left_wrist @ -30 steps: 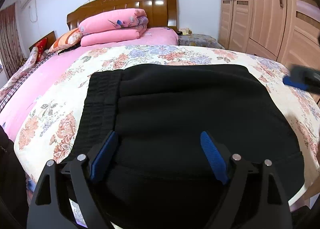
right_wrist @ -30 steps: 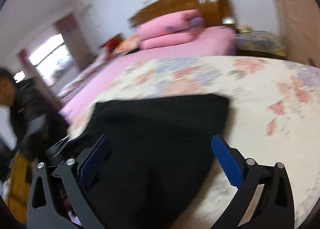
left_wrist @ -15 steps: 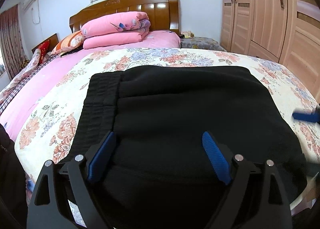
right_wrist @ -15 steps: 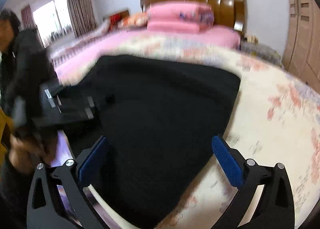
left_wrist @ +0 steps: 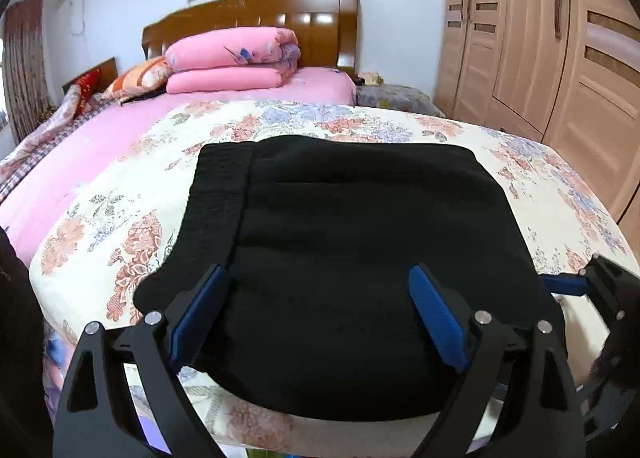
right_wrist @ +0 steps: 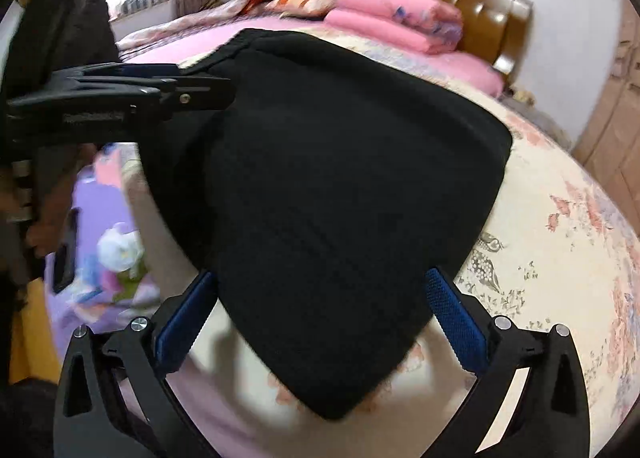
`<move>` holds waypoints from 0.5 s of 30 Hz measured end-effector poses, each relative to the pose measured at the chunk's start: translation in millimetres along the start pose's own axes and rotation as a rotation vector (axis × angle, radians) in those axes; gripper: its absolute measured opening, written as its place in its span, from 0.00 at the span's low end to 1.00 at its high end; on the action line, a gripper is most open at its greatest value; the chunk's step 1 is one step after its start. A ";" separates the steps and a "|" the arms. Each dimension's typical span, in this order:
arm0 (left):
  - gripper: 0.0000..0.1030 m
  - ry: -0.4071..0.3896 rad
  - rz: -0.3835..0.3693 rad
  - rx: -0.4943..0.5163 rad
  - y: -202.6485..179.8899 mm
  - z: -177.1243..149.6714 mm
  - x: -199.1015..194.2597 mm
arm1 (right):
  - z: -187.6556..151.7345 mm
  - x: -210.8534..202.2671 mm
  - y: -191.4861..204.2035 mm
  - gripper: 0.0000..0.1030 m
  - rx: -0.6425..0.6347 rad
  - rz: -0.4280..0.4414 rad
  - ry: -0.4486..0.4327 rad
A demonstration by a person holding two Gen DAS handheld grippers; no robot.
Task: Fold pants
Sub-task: 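Press the folded pants flat with both open tools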
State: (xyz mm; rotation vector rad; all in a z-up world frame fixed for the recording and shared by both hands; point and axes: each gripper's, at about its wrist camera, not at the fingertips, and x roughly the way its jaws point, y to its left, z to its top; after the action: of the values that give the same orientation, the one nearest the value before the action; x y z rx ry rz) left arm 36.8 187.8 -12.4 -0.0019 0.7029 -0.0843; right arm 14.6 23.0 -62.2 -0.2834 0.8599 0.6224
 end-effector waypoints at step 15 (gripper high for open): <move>0.92 0.099 -0.210 -0.126 38.6 51.1 75.6 | 121.7 79.2 -161.4 0.96 0.439 0.307 -0.046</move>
State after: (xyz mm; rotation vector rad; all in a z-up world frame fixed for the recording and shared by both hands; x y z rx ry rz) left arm 130.2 219.0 -23.4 -0.1934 0.8044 -0.2424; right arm 227.8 -15.6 -49.0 0.2646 0.9790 0.7013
